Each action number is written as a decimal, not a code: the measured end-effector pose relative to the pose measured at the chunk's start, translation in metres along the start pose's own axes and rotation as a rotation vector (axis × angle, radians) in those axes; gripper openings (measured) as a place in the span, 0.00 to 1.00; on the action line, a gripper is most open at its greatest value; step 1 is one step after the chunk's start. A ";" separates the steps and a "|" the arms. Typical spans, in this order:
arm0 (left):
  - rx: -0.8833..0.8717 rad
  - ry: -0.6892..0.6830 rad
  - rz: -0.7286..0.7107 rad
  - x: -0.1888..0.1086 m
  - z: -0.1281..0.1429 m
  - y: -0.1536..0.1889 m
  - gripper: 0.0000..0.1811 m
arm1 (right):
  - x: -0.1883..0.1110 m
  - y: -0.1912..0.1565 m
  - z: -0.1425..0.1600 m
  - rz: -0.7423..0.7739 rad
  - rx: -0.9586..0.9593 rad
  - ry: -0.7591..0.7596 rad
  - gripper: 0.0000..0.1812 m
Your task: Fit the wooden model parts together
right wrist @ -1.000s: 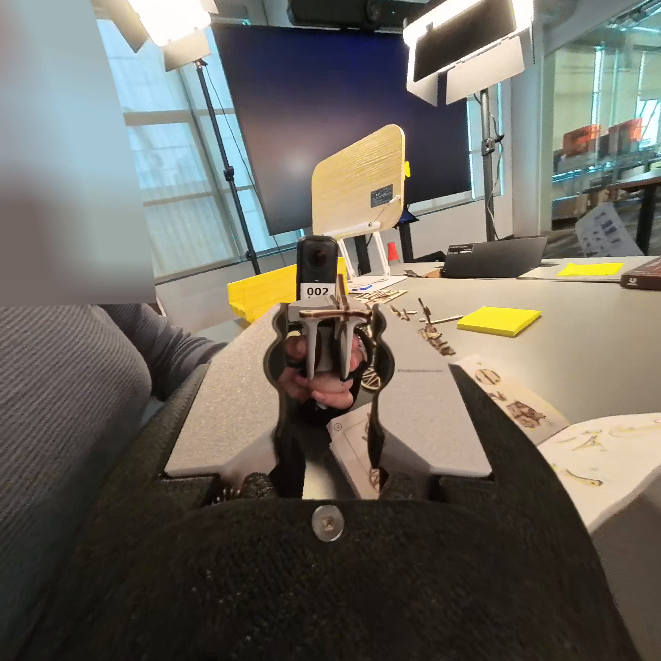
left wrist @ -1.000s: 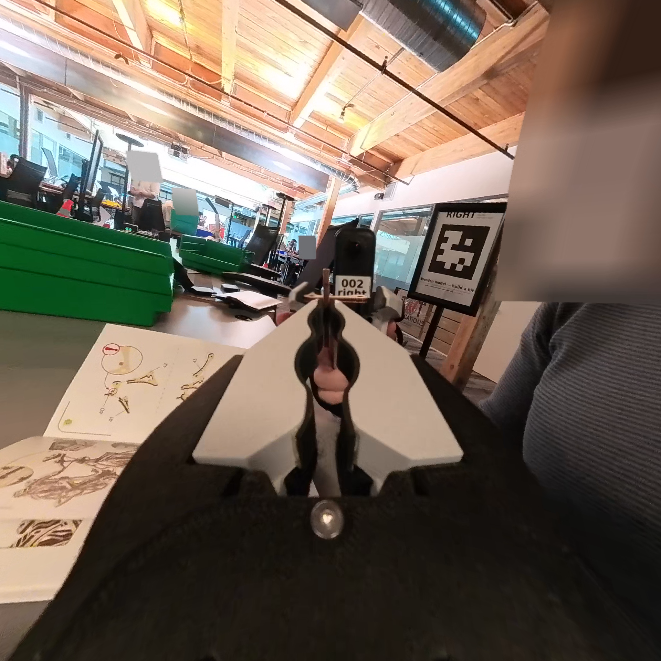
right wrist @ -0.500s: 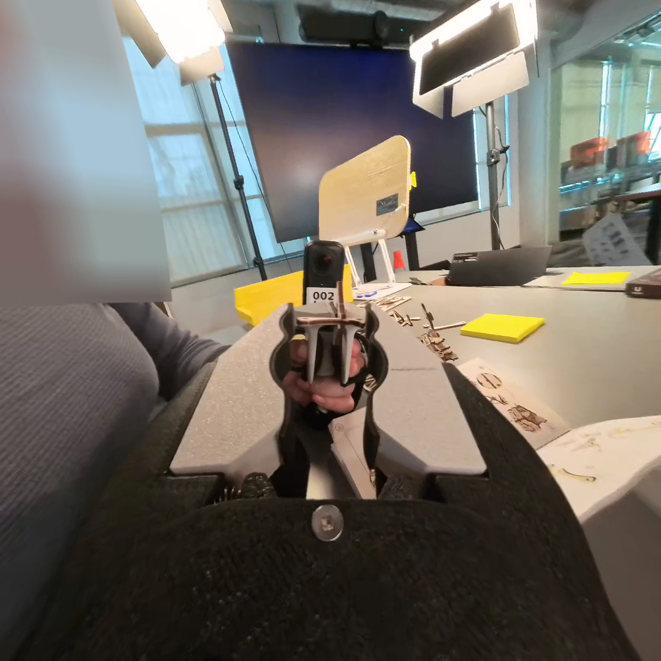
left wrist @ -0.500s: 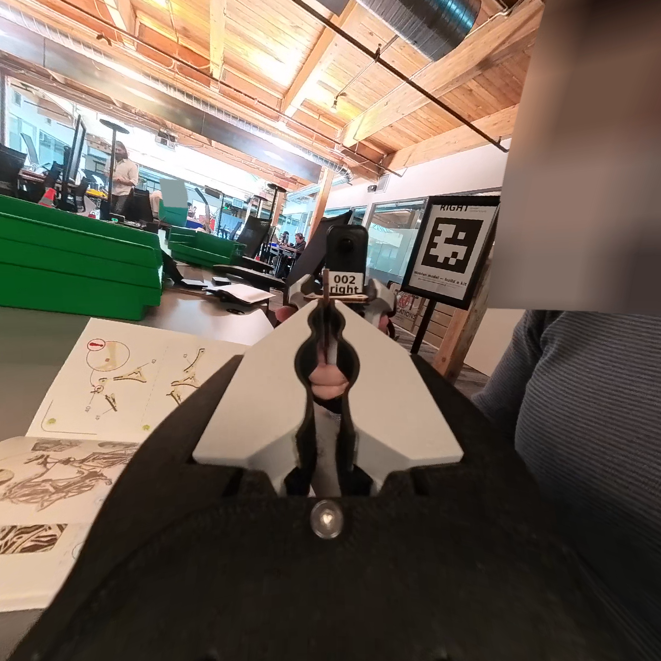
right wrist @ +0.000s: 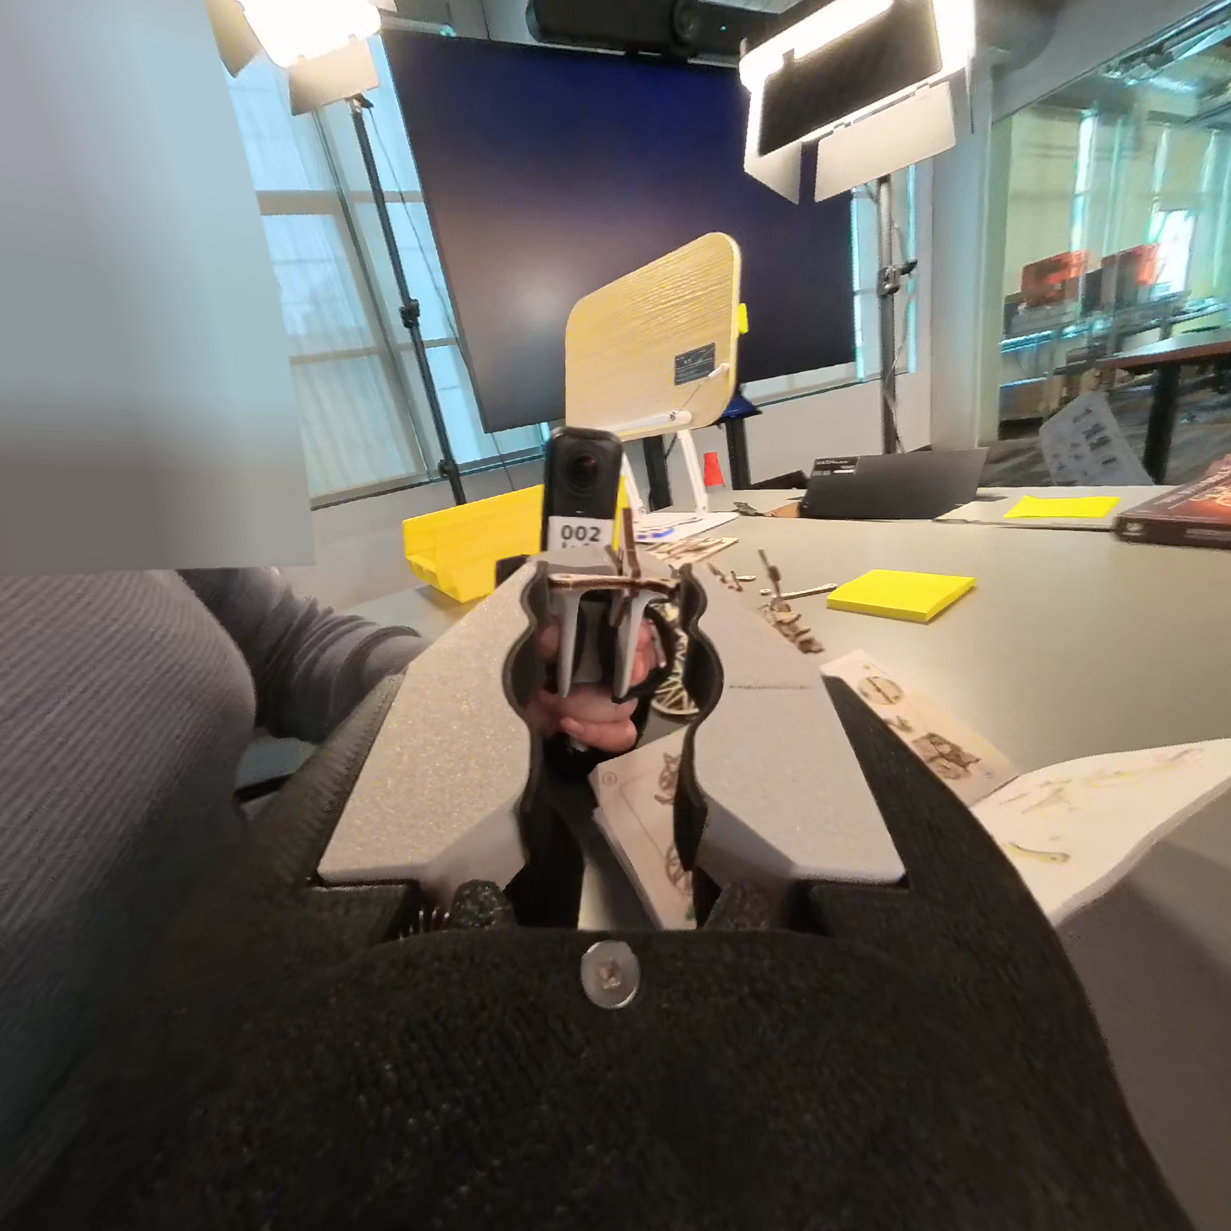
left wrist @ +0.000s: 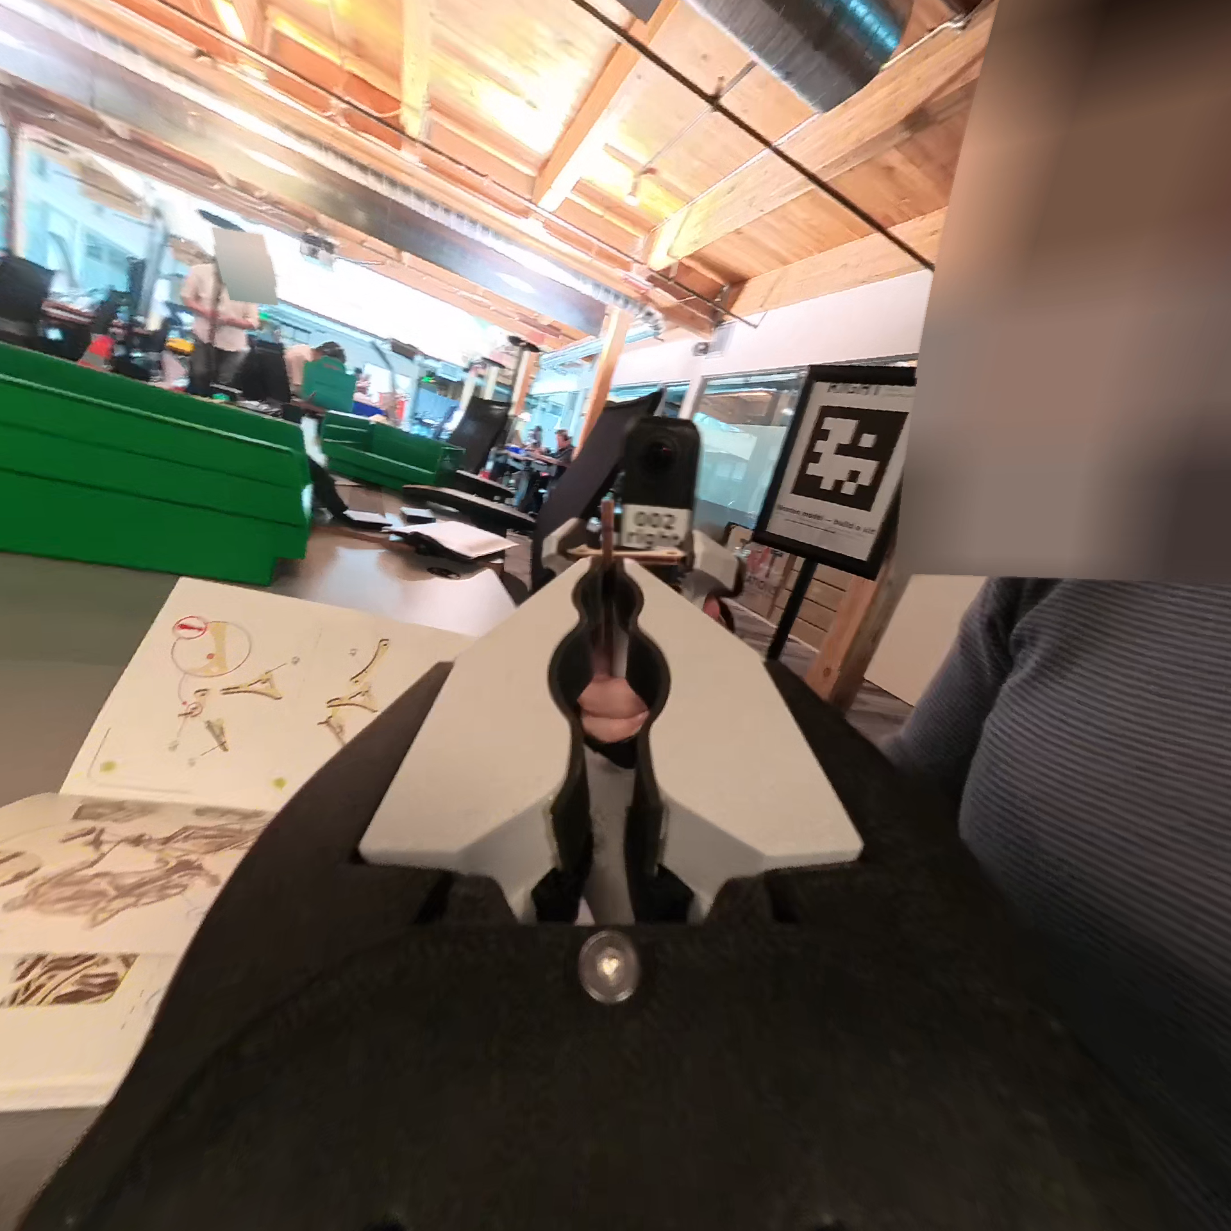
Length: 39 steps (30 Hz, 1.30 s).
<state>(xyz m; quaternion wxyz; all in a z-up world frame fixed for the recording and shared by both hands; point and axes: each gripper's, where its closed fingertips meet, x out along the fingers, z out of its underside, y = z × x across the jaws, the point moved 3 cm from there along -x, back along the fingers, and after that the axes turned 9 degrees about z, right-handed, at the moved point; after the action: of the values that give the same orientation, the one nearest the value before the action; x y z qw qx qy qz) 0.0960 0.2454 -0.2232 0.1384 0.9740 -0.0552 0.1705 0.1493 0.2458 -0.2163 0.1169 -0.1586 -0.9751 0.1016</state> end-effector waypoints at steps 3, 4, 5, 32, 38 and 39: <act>0.029 0.009 -0.052 -0.001 -0.001 -0.003 0.00 | 0.003 0.003 0.001 0.082 -0.073 0.033 0.20; 0.038 0.007 -0.074 -0.002 -0.001 -0.004 0.00 | 0.005 0.004 0.002 0.111 -0.095 0.040 0.20; 0.048 0.005 -0.087 -0.003 -0.001 -0.005 0.00 | 0.006 0.005 0.002 0.131 -0.109 0.045 0.20; -0.229 0.162 0.027 -0.002 -0.008 -0.001 0.00 | 0.009 0.003 -0.004 -0.100 0.420 0.175 0.20; -0.268 0.219 0.016 -0.002 -0.008 -0.002 0.00 | 0.010 0.003 -0.005 -0.127 0.484 0.215 0.20; -0.265 0.223 0.005 -0.002 -0.009 -0.002 0.00 | 0.010 0.003 -0.005 -0.106 0.457 0.215 0.20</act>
<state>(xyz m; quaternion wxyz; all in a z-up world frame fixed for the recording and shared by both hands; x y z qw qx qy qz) 0.0919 0.2501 -0.2166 0.2704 0.9221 -0.0641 0.2692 0.1418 0.2531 -0.2103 0.2577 -0.0865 -0.9158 0.2957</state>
